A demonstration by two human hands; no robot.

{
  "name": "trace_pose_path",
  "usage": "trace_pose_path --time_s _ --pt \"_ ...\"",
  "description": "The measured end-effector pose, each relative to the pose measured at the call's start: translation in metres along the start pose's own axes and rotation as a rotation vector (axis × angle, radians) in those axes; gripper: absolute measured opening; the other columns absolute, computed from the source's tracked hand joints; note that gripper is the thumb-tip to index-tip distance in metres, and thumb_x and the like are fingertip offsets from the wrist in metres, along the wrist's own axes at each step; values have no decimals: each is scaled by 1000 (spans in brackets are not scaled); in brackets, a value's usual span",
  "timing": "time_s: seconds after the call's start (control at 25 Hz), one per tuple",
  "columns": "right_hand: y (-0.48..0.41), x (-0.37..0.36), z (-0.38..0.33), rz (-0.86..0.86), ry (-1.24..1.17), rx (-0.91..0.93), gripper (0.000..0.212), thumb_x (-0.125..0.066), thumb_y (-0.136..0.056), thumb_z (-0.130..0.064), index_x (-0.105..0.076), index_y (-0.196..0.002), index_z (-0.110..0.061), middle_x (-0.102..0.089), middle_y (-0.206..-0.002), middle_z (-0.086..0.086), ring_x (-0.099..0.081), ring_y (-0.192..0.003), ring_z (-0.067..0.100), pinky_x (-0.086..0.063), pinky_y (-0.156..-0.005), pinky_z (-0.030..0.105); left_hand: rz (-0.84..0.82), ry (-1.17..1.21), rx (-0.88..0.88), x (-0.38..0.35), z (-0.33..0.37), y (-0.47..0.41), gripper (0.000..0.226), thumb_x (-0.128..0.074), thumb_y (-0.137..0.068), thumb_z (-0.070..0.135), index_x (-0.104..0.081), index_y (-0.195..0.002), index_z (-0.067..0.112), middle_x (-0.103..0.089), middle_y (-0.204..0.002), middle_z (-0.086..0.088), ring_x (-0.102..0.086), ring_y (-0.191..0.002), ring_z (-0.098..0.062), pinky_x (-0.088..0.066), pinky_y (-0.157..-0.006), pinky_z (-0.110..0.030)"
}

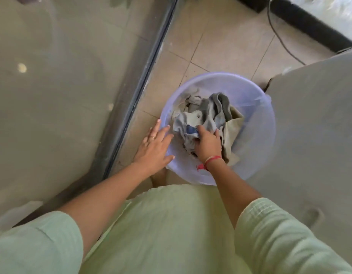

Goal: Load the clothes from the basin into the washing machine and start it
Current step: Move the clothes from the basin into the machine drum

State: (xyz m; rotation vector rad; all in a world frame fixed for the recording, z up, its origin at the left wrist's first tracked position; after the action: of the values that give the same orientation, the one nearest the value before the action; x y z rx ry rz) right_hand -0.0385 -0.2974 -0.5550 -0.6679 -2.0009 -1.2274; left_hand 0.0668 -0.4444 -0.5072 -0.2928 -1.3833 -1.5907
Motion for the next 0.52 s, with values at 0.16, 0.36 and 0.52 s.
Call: trace_pose_path --time_s 0.16,0.36,0.52 --pt "31 62 38 251 -548 -223 44 -43 -74 -5 -58 -115 -12 -63 -102 10 -56 -94 18 -45 -85 28 38 -43 55 -2 12 -3 86 -63 -81 49 -18 -147 17 -7 -158 -1 15 -144 -23 13 -114 -35" --pt "89 142 44 465 -677 -152 42 -40 -69 2 -60 -103 -9 -57 -76 -15 -49 -64 -6 -39 -62 12 65 84 98 5 36 -14 103 -69 -75 51 -7 -149 16 -3 -158 -3 17 -144 -23 8 -116 -40" --pt "121 192 21 516 -685 -5 46 -39 -66 8 -62 -105 -2 -64 -90 -2 -55 -82 4 -44 -74 20 97 328 78 19 64 -10 116 -78 -64 50 -7 -150 18 -10 -157 -3 8 -145 -23 -5 -118 -46"
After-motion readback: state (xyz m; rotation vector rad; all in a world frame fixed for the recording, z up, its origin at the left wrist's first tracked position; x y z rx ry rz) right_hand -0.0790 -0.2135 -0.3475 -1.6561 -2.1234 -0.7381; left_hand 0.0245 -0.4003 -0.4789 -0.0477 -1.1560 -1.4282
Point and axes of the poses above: each hand's wrist, its own y-axis away from the middle knuckle, its own x-axis out of the back of the hand, z = x × y, the point moved 1 cm from there along -y, towards the middle knuckle
